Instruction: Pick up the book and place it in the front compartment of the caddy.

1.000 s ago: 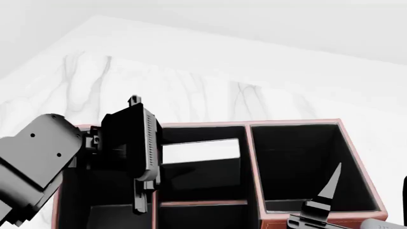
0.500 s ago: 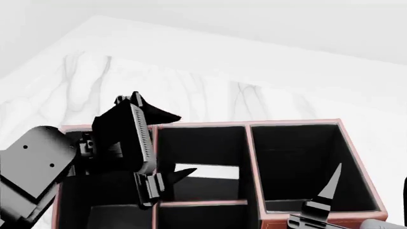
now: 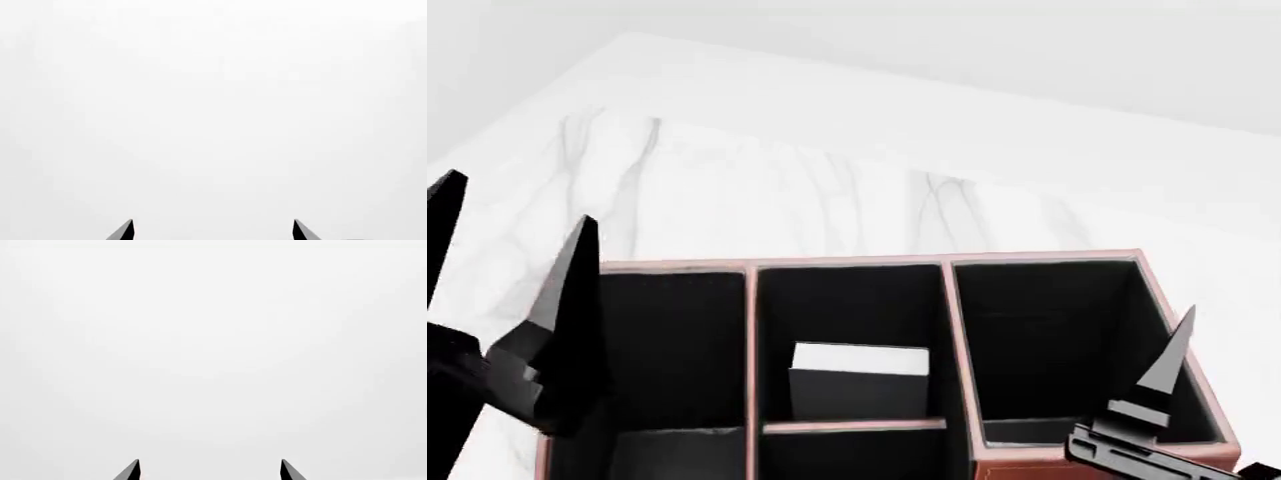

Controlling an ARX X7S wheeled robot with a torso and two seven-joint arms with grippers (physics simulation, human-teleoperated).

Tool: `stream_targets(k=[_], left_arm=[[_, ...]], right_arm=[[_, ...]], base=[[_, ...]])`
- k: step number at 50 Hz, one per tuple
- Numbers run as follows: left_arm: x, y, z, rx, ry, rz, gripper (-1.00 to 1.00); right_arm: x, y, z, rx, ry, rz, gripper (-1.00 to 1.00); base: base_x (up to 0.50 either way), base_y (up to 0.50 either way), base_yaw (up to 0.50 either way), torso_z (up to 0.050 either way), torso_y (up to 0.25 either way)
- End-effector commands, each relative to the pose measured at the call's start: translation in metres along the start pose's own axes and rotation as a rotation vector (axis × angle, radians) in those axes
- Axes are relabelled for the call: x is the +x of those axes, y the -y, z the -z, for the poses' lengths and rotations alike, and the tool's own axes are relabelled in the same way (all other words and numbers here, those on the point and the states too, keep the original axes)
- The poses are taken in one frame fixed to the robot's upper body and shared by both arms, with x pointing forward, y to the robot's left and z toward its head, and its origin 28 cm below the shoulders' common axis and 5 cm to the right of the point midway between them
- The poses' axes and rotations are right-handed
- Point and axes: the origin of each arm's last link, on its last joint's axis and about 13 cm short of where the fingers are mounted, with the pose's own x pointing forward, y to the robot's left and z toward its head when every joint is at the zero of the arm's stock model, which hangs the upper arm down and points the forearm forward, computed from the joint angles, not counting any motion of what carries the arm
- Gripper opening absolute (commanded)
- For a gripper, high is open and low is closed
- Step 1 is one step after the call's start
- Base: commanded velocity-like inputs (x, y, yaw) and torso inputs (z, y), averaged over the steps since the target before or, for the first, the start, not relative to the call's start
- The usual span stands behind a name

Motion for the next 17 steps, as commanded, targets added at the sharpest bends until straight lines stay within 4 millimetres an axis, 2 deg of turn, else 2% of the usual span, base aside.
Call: stream_targets(k=[1, 8, 17], left_arm=[[-0.048, 0.003, -0.042, -0.075, 0.26, -0.402, 1.0], [-0.061, 0.002, -0.053, -0.021, 0.352, -0.462, 1.0], [-0.062, 0.0, -0.053, -0.016, 0.383, -0.508, 1.0]], right_arm=[[-0.003, -0.001, -0.014, 0.06, 0.108, 0.036, 1.0], [-0.006, 0.001, -0.022, 0.106, 0.169, 0.062, 1.0], [-0.007, 0.002, -0.026, 0.13, 0.196, 0.075, 1.0]], base=[[0.0, 0.0, 0.0, 0.0, 0.0], [0.0, 0.0, 0.0, 0.0, 0.0], [0.0, 0.0, 0.0, 0.0, 0.0]])
